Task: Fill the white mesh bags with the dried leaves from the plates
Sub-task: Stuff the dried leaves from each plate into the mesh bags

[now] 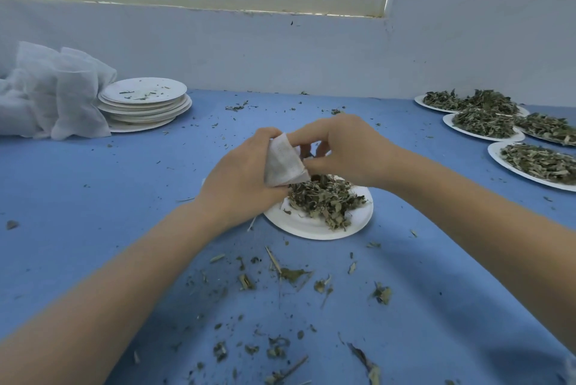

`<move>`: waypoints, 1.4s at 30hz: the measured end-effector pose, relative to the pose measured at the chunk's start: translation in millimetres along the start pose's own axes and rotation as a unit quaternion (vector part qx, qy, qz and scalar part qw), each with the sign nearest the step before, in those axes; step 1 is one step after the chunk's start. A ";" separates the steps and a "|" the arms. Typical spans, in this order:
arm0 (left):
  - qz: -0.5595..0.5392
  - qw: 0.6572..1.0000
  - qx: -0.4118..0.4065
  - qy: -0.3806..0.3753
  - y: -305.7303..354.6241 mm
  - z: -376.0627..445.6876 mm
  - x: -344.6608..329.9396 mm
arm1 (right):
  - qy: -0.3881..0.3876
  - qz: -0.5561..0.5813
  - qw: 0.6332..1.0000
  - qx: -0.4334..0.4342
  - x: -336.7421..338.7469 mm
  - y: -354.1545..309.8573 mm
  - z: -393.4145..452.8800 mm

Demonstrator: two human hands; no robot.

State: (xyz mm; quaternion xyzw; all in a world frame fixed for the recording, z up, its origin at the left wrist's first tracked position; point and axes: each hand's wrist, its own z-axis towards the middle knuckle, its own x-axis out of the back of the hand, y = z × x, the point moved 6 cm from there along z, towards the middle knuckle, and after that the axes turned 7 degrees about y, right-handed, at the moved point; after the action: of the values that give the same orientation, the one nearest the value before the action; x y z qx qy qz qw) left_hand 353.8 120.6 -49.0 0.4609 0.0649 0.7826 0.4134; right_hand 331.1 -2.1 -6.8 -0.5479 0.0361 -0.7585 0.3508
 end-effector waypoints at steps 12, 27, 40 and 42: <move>-0.015 1.000 -0.023 -0.011 10.6 -3.4 -5.1 | -0.083 0.015 0.996 -0.037 -19.3 4.8 -4.7; 0.104 0.994 0.002 -0.025 -10.0 -2.6 3.2 | -0.104 -0.140 0.977 -0.121 -2.9 34.5 -38.5; 0.103 0.994 -0.014 -0.027 -7.6 -4.5 4.6 | 0.018 -0.092 0.993 -0.071 34.8 17.9 -22.9; 0.094 0.995 -0.018 -0.028 -6.4 -5.0 3.1 | 0.025 -0.070 0.996 -0.055 34.5 11.6 -18.9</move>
State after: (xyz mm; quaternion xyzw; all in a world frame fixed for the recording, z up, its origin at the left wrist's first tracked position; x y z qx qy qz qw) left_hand 353.0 128.4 -52.8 0.4795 -0.0042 0.8055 0.3481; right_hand 315.3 -36.7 8.4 -0.5484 0.0486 -0.7915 0.2651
